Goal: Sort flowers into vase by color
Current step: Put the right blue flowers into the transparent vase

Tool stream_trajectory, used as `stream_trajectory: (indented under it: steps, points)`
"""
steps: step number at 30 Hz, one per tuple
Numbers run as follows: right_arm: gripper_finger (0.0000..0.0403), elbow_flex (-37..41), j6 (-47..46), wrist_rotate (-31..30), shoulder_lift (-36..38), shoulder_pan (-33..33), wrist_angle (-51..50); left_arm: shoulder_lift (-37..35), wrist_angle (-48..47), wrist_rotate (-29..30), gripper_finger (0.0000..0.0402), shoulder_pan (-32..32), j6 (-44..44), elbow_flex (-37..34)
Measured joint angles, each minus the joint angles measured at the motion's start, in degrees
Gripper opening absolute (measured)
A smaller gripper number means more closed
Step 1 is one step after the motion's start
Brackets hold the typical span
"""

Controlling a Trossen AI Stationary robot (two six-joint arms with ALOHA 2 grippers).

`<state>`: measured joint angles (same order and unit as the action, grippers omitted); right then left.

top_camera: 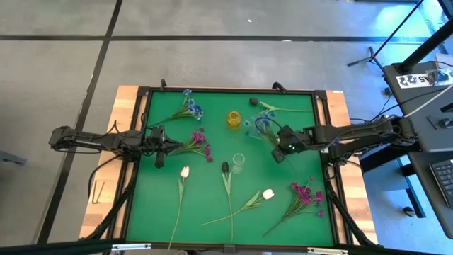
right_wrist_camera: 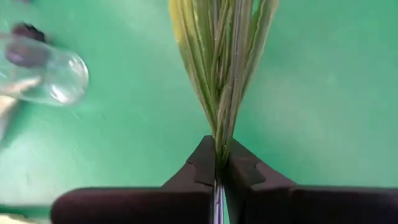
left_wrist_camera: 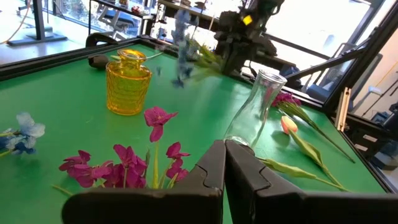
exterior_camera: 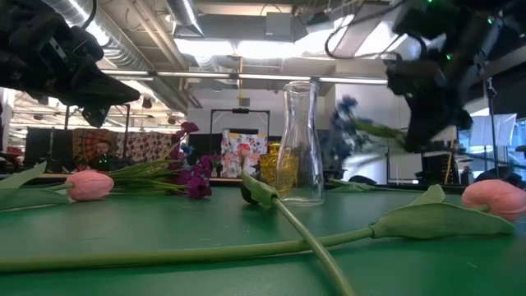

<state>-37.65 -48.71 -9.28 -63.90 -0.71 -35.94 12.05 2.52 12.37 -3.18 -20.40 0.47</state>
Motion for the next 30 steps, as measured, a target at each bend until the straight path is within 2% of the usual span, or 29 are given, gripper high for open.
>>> stream_trajectory:
  steps: [7,14,21,26,30]
  points:
    - [0.0021,-10.2,6.9,-9.0,0.0,0.0,-4.7,0.0,0.0,0.0,0.0,0.0,0.0,0.0]
    - [0.0008,-16.6,16.7,-15.1,0.0,0.0,0.7,0.0,0.0,0.0,0.0,0.0,0.0,0.0]
    - [0.0011,-16.1,25.5,-15.2,0.0,0.0,16.5,0.0,0.0,0.0,0.0,0.0,0.0,0.0]
    - [0.0009,-14.0,31.7,-11.4,0.0,0.0,29.2,0.0,0.0,0.0,0.0,0.0,0.0,0.0]
    - [0.0013,-11.8,32.9,-8.8,0.0,-0.1,37.7,0.0,0.0,0.0,0.0,0.0,0.0,0.0]
